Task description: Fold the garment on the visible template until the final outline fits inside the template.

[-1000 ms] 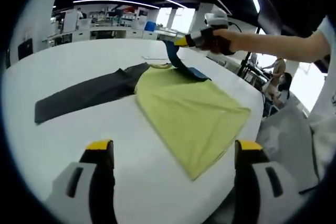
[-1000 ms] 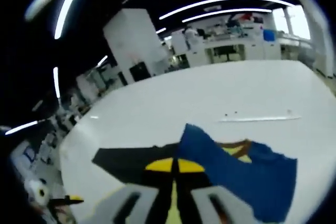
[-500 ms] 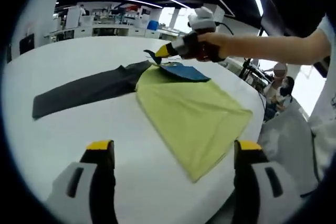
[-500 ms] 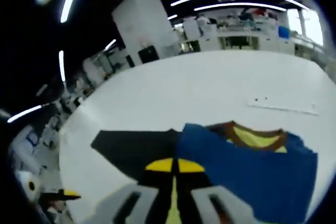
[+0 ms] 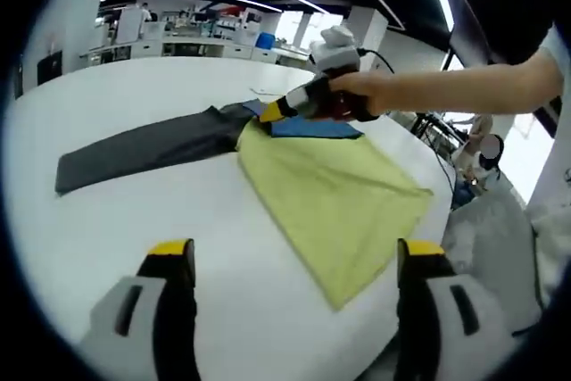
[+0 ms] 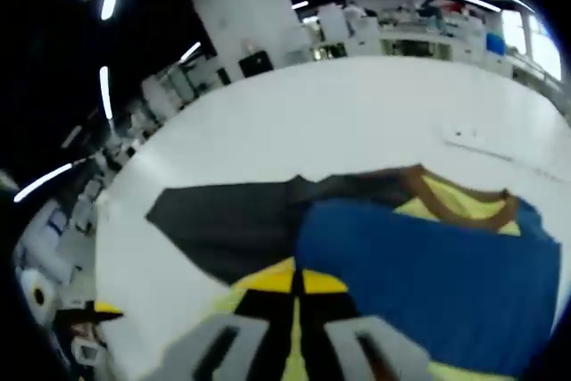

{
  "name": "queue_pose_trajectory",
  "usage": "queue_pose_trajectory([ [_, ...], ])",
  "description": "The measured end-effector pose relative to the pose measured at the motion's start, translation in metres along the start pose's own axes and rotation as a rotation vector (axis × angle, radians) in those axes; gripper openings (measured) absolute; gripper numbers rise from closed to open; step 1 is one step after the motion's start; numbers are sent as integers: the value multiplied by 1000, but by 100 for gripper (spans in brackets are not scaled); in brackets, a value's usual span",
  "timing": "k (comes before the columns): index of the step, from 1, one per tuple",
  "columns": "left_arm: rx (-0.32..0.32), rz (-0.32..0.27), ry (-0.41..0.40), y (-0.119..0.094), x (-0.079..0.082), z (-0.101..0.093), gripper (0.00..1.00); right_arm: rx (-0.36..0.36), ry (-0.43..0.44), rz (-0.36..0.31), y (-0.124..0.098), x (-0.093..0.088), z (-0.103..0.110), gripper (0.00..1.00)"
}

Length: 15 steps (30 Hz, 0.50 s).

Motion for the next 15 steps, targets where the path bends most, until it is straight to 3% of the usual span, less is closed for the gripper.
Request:
queue_pose_trajectory([
  [5,4,3,0,-1,-1,1,90,2,15,4,1,-2,1,0],
  [11,12,-12,-11,-3,0,1,90,9,-26,8,3,-4,5,0],
  [15,14,-13,-13,-2,0,2,90,35,-120,-5,3,-2,10,14],
])
Point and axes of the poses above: the point that each gripper's makers call its tool centre point, and the gripper's own axes: y roughly forward along the fingers, z roughly to its left, x roughly out of its top, the point moved 3 cm from there along -y, roughly backward along the fingers, and after that the axes turned 8 degrees about -y, right-handed, at the moved point
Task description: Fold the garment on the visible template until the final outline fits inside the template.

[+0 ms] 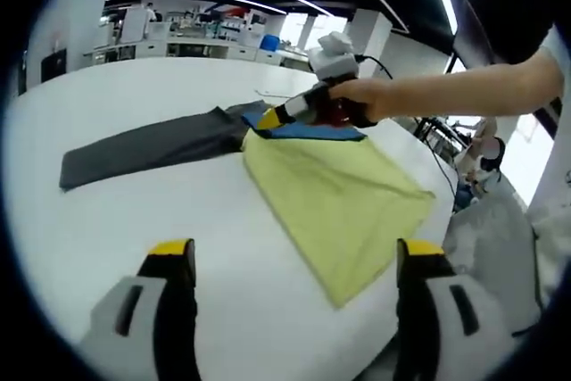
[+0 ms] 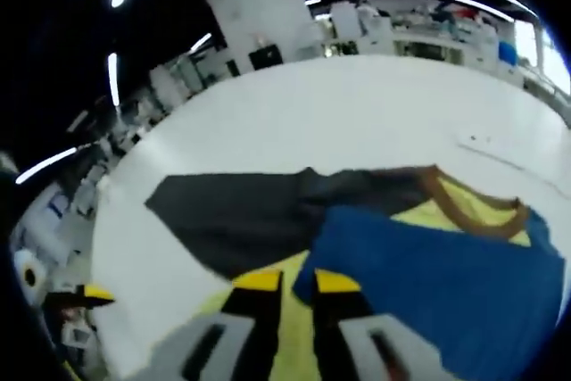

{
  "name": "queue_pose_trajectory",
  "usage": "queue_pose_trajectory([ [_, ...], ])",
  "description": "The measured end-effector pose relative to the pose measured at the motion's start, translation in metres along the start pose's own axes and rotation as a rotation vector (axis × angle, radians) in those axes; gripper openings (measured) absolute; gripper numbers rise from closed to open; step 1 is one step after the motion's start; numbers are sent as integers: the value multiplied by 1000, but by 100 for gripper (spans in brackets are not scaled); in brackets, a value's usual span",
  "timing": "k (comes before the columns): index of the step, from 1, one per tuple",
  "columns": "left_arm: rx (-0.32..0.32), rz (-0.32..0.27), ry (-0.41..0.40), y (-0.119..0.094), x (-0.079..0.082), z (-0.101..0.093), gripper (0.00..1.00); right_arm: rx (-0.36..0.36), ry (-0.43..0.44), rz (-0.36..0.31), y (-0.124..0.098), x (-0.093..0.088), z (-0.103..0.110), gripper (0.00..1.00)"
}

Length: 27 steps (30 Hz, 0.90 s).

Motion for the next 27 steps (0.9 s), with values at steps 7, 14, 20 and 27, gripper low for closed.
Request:
queue_pose_trajectory([
  [7,-5,3,6,-1,0,0,90,32,-132,-74,-19,5,10,39],
  [14,-1,-9,6,-4,6,3,90,58,-115,-141,-36,1,2,72],
  [20,-4,-20,16,-9,15,1,90,60,-116,-164,-65,-12,1,91],
  [27,-11,-36,35,-15,28,2,89,40,-122,-190,-119,-23,-16,99],
])
Point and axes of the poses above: the point that each gripper's makers call its tool centre point, and the gripper's own axes: y roughly forward along the fingers, z roughly to its left, x roughly out of its top, the point moved 3 cm from there along -y, roughly backward along the fingers, and after that the axes turned 8 degrees about -y, right-handed, at the moved point
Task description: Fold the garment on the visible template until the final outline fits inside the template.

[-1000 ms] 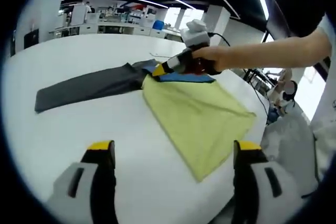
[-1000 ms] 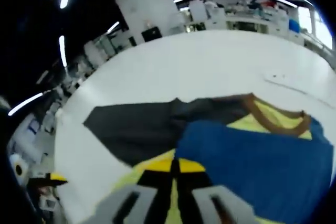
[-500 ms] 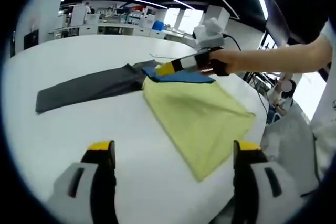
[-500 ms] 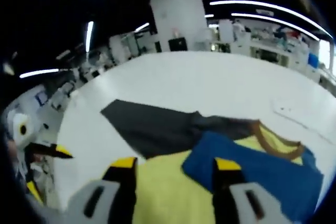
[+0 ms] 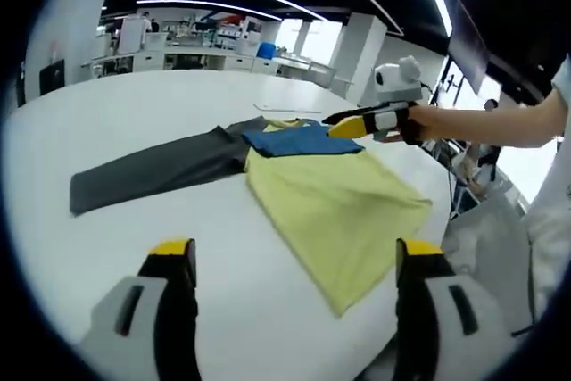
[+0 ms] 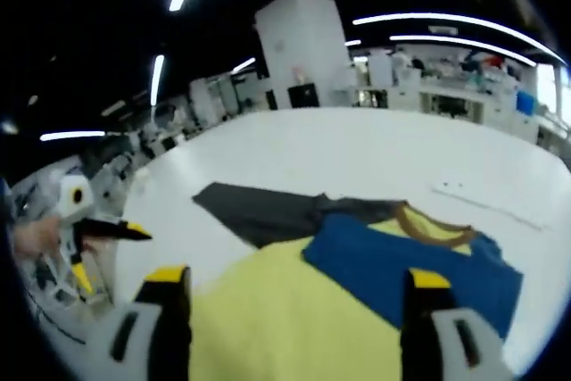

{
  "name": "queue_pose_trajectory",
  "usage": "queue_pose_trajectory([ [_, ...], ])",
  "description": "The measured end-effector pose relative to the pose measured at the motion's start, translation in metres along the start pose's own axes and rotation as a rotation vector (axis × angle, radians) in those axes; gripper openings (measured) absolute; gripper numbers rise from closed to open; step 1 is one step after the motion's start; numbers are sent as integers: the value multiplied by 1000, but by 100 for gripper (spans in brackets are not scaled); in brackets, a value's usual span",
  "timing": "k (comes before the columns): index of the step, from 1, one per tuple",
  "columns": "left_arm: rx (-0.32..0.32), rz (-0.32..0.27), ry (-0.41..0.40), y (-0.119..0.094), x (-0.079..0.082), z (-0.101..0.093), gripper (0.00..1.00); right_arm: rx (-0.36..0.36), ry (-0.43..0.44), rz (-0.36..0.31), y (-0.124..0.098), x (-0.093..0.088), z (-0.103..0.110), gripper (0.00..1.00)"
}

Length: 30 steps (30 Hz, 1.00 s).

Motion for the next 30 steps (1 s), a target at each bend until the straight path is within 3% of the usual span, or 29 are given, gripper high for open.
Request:
queue_pose_trajectory([
  [9,-8,3,34,1,9,0,89,-105,60,-46,-56,-15,-25,99],
  [16,10,-14,49,-1,17,9,87,-154,48,-67,-86,-17,-23,99],
  [27,62,-89,-40,-8,42,61,84,-204,98,-104,-120,-32,-28,99],
  [30,110,-105,-34,-11,49,82,82,-215,103,-102,-124,-36,-29,99],
])
Point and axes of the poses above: the point that each gripper's makers call its tool centre point, and the gripper's own axes: y roughly forward along the fingers, z roughly to its left, x roughly out of its top, the point moved 3 cm from there along -y, roughly backward along the fingers, and after that the axes turned 8 degrees about -y, right-handed, at the moved point
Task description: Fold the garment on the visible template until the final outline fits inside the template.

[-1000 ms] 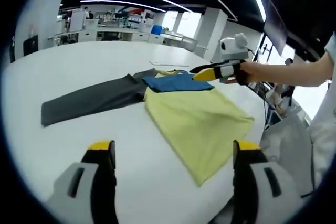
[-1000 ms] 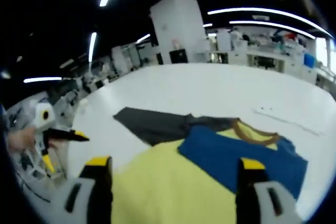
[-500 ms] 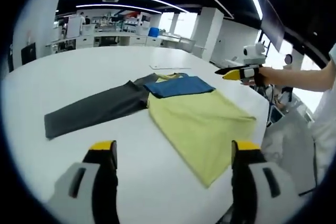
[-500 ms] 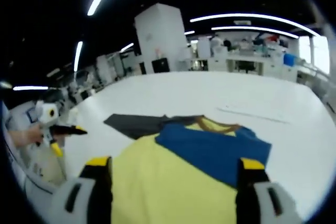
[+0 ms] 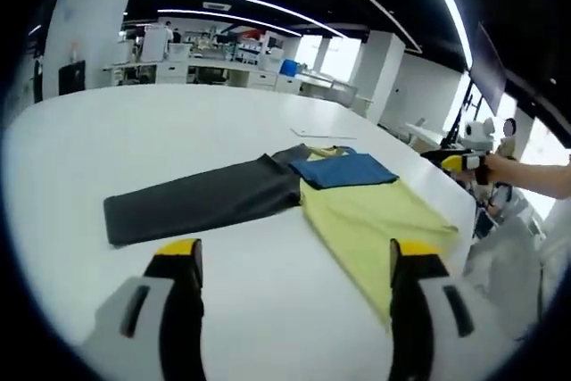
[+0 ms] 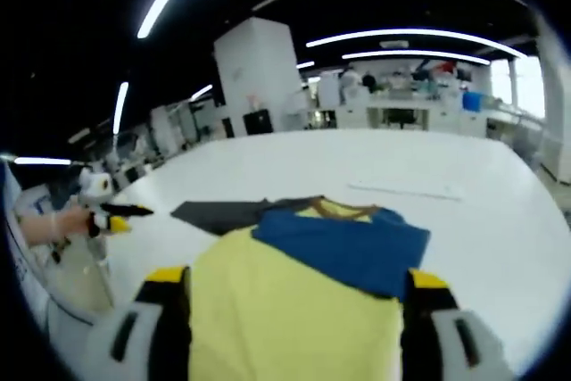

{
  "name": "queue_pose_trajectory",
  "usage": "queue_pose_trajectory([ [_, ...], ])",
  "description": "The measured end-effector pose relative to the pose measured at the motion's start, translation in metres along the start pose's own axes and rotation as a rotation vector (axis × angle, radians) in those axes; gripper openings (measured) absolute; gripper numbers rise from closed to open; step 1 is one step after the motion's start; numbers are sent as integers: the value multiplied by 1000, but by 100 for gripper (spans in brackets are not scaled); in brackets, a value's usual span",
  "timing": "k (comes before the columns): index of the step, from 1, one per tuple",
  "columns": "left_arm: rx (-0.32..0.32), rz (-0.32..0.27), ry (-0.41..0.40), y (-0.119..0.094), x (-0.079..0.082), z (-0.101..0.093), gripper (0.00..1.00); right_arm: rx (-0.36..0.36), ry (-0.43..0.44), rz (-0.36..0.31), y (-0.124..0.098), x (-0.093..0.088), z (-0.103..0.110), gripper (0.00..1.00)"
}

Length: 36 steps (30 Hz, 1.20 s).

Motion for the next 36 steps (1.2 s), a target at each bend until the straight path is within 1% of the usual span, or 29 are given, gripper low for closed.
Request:
queue_pose_trajectory([
  [1,19,-13,-11,0,2,1,82,-3,5,0,-1,-1,-2,99],
  [2,17,-34,-30,0,5,3,81,-5,8,-1,-2,-1,-3,99],
  [3,16,-41,-41,0,8,9,82,-7,9,0,-3,-1,-3,99],
  [4,27,-35,-48,0,8,16,82,-10,8,0,-3,-1,-4,99],
  [6,35,-34,-50,1,10,23,82,-13,10,0,-4,-1,-4,99],
  [7,45,-29,-55,2,9,31,82,-14,14,-4,-5,0,-4,99],
  [8,52,-30,-60,2,10,35,82,-14,19,-6,-6,0,-3,99],
  [11,96,-20,-61,3,7,50,81,-17,20,-12,-8,-1,-2,99],
  [14,115,-15,-74,5,4,59,81,-18,27,-12,-11,-3,1,99],
  [15,141,-6,-79,5,1,66,81,-18,28,-6,-11,-4,1,99],
  [16,151,-13,-82,5,1,70,81,-18,28,-2,-12,-6,2,99],
  [17,193,-35,-105,4,2,83,79,-18,29,-2,-13,-7,2,99],
  [18,226,-50,-121,3,2,91,76,-18,32,-3,-14,-7,3,99],
  [19,243,-59,-126,3,1,96,74,-24,38,-16,-16,-7,4,99],
  [21,307,-51,-169,2,-5,111,72,-30,57,-29,-19,-8,7,99],
  [22,319,-56,-171,2,-5,116,73,-30,64,-30,-19,-9,8,99],
  [24,337,-65,-164,1,-4,120,71,-33,68,-39,-23,-9,12,99],
  [25,345,-61,-173,1,-4,118,70,-32,71,-37,-25,-10,13,99],
  [26,344,-75,-182,2,-2,119,69,-31,72,-37,-26,-10,14,99],
  [27,350,-78,-189,3,-1,123,69,-32,73,-39,-27,-11,15,99],
  [28,372,-67,-198,4,-3,129,69,-32,75,-38,-28,-12,16,99],
  [29,377,-63,-198,5,-4,129,68,-32,79,-36,-29,-13,16,99],
  [31,396,-65,-195,6,-4,135,64,-34,88,-31,-32,-17,17,99],
  [32,406,-66,-211,7,-4,139,61,-37,94,-25,-34,-20,17,99],
  [33,416,-78,-253,10,-3,152,57,-42,95,-23,-34,-22,16,99],
  [34,425,-102,-262,12,1,161,54,-52,101,-18,-36,-26,16,99],
  [35,442,-116,-267,11,2,163,51,-52,109,-17,-36,-28,18,99],
  [36,455,-116,-275,12,1,167,47,-54,122,-22,-37,-30,20,99],
])
Point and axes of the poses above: the point that each gripper's makers call its tool centre point, and the gripper's own axes: y roughly forward along the fingers, z roughly to its left, x roughly out of its top, the point moved 3 cm from there along -y, roughly backward along the fingers, and after that the axes turned 8 degrees about -y, right-handed, at the moved point
